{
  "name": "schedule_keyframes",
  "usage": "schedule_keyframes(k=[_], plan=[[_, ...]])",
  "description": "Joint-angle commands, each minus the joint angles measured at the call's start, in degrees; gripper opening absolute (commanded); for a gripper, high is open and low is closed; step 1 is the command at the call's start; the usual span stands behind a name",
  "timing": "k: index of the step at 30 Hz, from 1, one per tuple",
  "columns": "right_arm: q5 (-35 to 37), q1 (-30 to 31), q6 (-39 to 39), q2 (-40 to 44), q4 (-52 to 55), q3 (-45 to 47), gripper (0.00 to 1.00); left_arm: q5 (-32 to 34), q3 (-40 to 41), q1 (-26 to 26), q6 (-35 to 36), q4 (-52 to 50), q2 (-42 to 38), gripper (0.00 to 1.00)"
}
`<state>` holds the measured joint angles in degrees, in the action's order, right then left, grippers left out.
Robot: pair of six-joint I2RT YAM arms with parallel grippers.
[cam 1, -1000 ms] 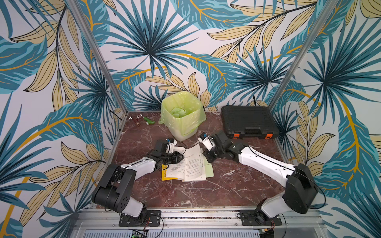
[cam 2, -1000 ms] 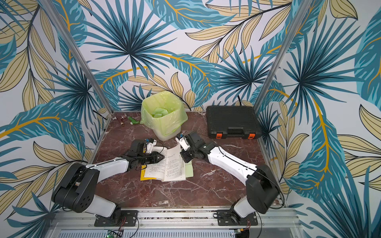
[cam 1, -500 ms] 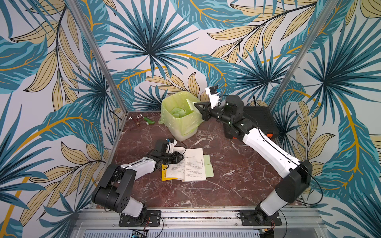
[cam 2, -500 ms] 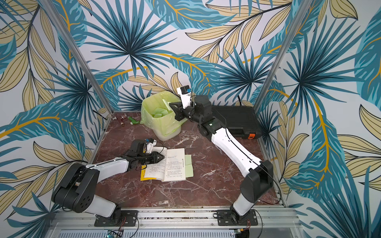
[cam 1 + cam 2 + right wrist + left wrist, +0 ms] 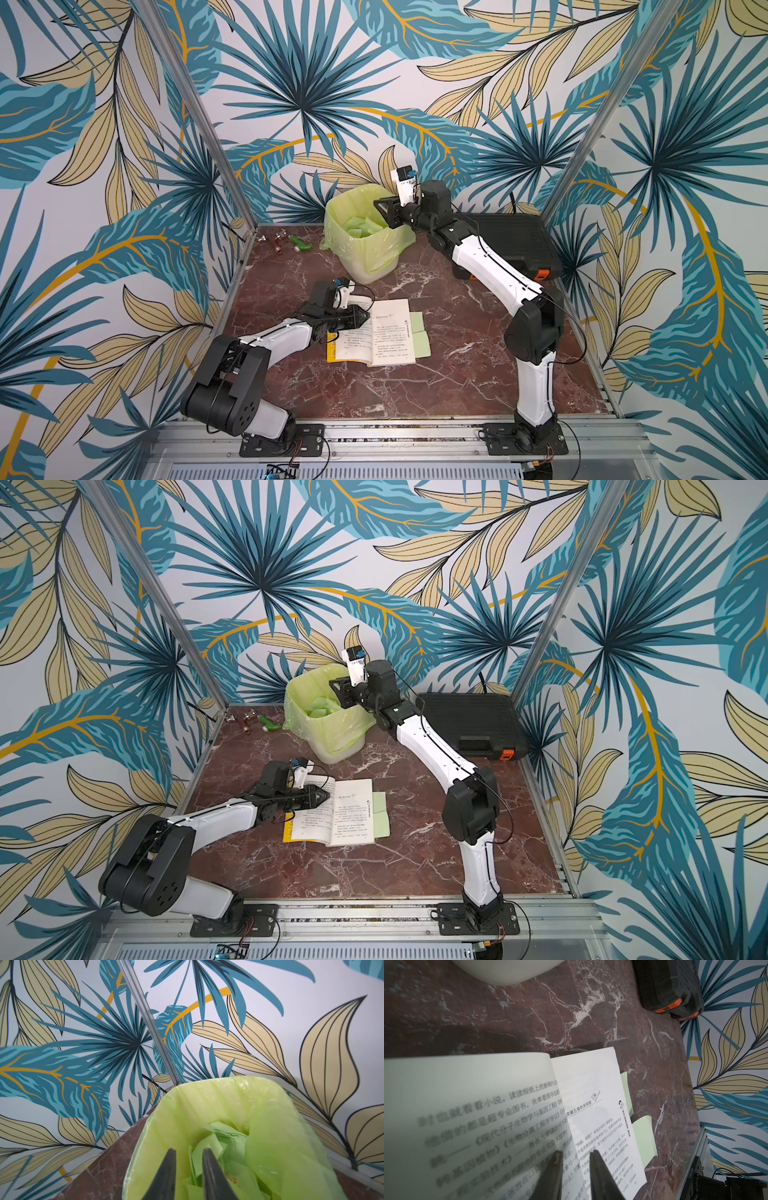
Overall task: Peel off the used sticky note
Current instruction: Place the note in the trash bin, then turn the page of the book at the center of the board.
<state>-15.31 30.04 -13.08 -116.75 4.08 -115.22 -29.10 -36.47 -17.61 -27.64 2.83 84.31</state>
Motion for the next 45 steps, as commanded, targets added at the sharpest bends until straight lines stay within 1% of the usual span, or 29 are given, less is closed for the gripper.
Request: schedule_keyframes(k=[1,3,6,9,12,17,21,24,28,36,38,42,45], plan=[[2.2,0.0,1.1,5.2,6.5,0.8,0.37,1.7,0.8,0.0,1.1,-1.3,-0.5,0.29],[3.5,-0.1,0.3,8.8,9.3,5.1,0.40,1.8,0.9,0.0,1.0,-1.1,-0.5,0.29],[5.3,-0.1,-2.1,15.2,11.3,14.4,0.41,2.0,0.8,0.0,1.1,-0.9,0.1,0.29],[6.0,-0.3,-5.0,21.9,12.0,26.8,0.42,3.1,0.8,0.0,1.3,-1.4,0.6,0.28],[5.6,-0.6,-7.7,27.4,13.7,38.4,0.43,6.3,0.5,0.0,1.9,-3.3,0.8,0.28],[5.5,-0.7,-11.4,34.5,15.9,53.5,0.44,8.8,0.1,0.0,2.7,-5.3,1.1,0.28],[4.0,-0.7,-14.2,36.5,17.1,61.6,0.47,9.0,-0.1,0.1,2.3,-5.4,1.2,0.28],[1.6,-0.7,-15.9,35.5,16.2,65.6,0.48,8.8,-0.3,0.1,2.1,-5.3,1.4,0.28],[-4.3,-0.6,-18.7,31.3,10.5,69.0,0.51,8.5,-0.4,0.0,1.8,-5.4,1.5,0.28],[-8.3,-0.6,-21.8,24.8,2.1,72.1,0.52,8.7,0.0,0.0,1.6,-5.8,0.6,0.28],[-9.7,-0.7,-22.9,23.7,-0.4,72.7,0.49,8.7,-0.1,0.1,1.6,-5.8,0.7,0.28],[-10.1,-0.7,-23.5,24.0,-2.2,73.2,0.30,8.7,-0.4,0.1,1.8,-6.0,0.9,0.28],[-8.9,-0.6,-23.0,26.2,-0.9,73.2,0.19,8.6,-0.6,0.1,1.9,-6.1,1.1,0.28]])
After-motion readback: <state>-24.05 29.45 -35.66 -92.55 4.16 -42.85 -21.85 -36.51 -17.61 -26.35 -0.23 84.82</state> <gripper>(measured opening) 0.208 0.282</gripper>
